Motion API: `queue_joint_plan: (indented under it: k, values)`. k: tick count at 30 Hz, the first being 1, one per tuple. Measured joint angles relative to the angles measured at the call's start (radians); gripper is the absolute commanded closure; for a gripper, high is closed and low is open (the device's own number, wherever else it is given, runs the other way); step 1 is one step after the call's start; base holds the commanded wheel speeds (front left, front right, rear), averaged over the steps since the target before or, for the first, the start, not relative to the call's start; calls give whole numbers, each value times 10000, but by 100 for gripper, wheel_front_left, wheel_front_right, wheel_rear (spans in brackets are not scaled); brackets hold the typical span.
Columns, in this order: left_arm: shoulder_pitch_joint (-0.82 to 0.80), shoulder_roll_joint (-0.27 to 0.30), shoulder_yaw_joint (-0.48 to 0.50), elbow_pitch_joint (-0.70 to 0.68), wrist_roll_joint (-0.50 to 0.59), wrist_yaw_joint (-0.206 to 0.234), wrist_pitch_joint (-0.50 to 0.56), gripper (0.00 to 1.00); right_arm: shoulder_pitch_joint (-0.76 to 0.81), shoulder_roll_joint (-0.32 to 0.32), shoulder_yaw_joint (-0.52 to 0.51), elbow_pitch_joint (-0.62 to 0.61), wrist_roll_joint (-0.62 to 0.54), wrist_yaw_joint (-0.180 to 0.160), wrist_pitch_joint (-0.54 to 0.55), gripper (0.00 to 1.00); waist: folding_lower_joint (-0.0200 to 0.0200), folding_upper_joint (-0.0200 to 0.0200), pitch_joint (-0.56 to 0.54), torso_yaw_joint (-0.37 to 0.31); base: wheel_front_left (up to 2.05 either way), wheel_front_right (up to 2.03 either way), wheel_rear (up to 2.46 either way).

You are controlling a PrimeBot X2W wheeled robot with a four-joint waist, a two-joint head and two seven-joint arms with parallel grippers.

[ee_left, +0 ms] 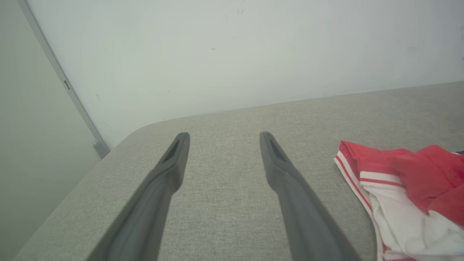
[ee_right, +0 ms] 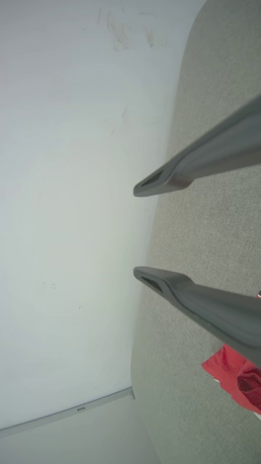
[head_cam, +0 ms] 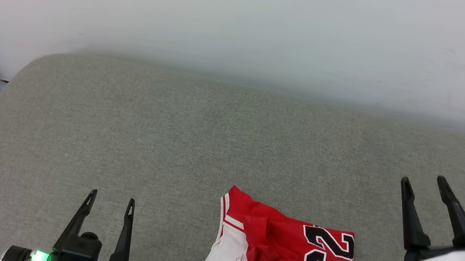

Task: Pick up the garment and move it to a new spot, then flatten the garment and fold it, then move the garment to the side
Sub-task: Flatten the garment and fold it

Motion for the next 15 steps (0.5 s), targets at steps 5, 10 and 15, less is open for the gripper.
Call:
queue_joint_plan:
  k: [5, 10, 15]
  values:
    - [54, 2, 29, -69, -6, 12, 0, 0, 1226, 876, -1014, -838, -826, 0, -40, 0, 0, 0, -75, -48, 0, 0, 0]
    - [132, -2, 23, -98, -13, 12, 0, 0, 2198, 1603, -1613, -1499, -1221, 0, -65, 0, 0, 0, -160, -54, 0, 0, 0]
    - [205, -2, 27, -123, -73, -13, 0, 0, 2889, 1958, -1776, -1987, -1386, 0, -71, 0, 0, 0, -241, -76, 0, 0, 0]
